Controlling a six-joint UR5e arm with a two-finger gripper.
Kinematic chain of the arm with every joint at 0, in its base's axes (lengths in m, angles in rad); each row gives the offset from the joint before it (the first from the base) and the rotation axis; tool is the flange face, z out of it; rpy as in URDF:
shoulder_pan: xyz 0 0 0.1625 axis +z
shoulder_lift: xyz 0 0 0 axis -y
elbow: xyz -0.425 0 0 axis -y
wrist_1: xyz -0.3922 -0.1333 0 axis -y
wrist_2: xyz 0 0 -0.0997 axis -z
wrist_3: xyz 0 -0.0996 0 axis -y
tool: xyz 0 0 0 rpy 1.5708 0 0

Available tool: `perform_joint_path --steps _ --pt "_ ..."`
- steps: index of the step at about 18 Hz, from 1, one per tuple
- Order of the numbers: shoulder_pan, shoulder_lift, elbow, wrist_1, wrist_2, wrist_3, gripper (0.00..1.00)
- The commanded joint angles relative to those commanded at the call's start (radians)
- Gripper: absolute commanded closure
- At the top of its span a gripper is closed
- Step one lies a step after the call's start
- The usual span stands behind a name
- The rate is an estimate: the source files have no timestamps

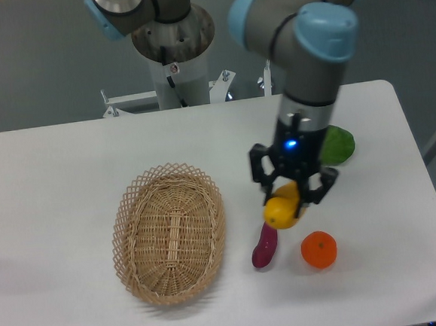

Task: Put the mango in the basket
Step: 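Carry the held yellow mango over to the wicker basket, then lower the mango into the basket and open the gripper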

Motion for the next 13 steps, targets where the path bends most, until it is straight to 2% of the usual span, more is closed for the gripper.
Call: perform_joint_path --steps 4,6,13 --pt "-0.113 -0.008 -0.081 0.086 0.103 -0.101 0.58" --pt "-0.173 -0.021 -0.114 0.097 0.166 -0.126 0.58" --pt "-0.325 -0.115 -0.135 0.103 0.292 -0.154 0.58"
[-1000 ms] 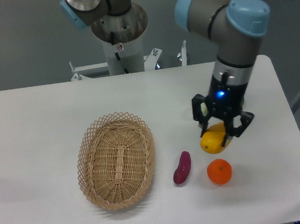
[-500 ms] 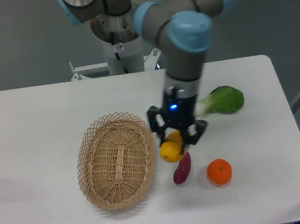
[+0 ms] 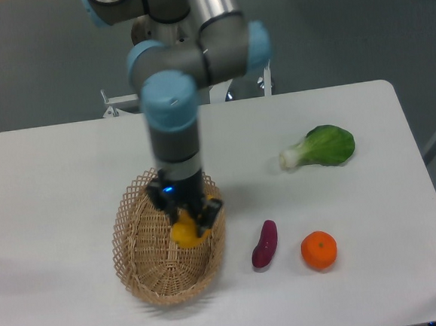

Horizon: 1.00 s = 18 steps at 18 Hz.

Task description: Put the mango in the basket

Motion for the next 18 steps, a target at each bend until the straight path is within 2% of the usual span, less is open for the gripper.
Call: perform_joint_path --steps 6,11,12,13,14,15,18 --pt "-0.051 -0.072 -0.006 0.005 0.054 0.008 0.58" --pt "-0.063 -0.085 -0.005 0.006 0.061 0.011 0.56" --pt "-0.063 -0.085 -0.006 0.008 0.061 0.009 0.48" --pt "-0.063 -0.085 -0.003 0.008 0.061 0.011 0.34" --pt "-0.063 -0.085 -0.002 0.008 0.063 0.009 0.12" --pt "-0.063 -0.085 0.001 0.008 0.065 0.005 0.00" --pt "-0.063 -0.078 0.011 0.006 0.063 0.008 0.00"
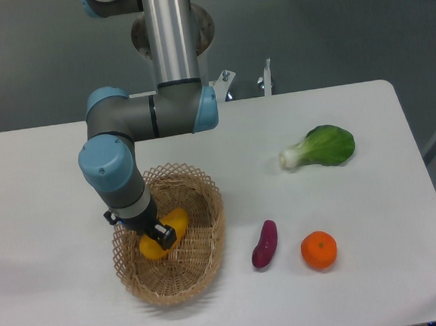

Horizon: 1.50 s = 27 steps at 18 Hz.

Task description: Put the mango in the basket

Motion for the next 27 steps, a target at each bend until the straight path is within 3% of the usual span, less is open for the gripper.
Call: perform_joint_path --steps 3,5,8,9,17,23,27 --pt "0.002 0.008 0.018 -0.009 0.000 0.005 0.00" --pt "0.012 0.008 0.063 -0.021 0.002 0.008 0.00" --pt "0.080 0.018 0.121 -0.032 -0.003 0.018 0.00" --pt "0.107 0.021 0.142 -0.060 -0.005 0.038 0.00" --pt "0.360 0.072 0.299 -0.291 -0.110 0.366 0.00" --pt "0.524 0.104 0.321 -0.363 -0.169 0.655 0.00" --pt "0.593 0.123 0.327 -0.425 -0.173 0.790 0.00"
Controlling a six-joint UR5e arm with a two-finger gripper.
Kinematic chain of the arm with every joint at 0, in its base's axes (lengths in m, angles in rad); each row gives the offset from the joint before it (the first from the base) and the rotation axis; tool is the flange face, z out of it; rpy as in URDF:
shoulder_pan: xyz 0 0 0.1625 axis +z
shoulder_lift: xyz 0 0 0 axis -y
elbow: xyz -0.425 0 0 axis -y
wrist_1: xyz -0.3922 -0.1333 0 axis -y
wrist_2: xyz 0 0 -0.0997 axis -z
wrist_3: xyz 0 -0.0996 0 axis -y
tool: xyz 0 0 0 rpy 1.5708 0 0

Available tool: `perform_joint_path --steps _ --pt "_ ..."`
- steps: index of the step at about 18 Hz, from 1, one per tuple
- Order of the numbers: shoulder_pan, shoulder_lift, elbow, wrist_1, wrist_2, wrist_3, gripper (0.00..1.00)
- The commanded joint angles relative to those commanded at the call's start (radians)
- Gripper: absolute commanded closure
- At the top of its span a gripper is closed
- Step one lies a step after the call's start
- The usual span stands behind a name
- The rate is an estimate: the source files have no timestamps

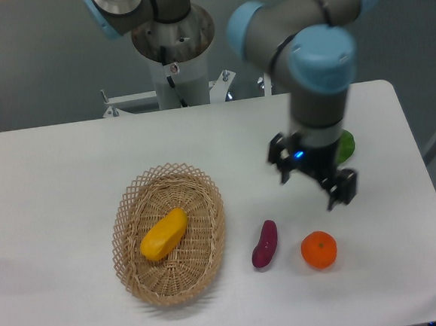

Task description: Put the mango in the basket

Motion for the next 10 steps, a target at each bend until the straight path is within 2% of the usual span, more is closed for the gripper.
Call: perform_joint_path --steps 4,10 --pt "0.029 0.003 -0.002 -0.015 0.000 0.048 0.00" --pt "0.031 0.005 0.000 -0.015 -0.002 0.049 0.00"
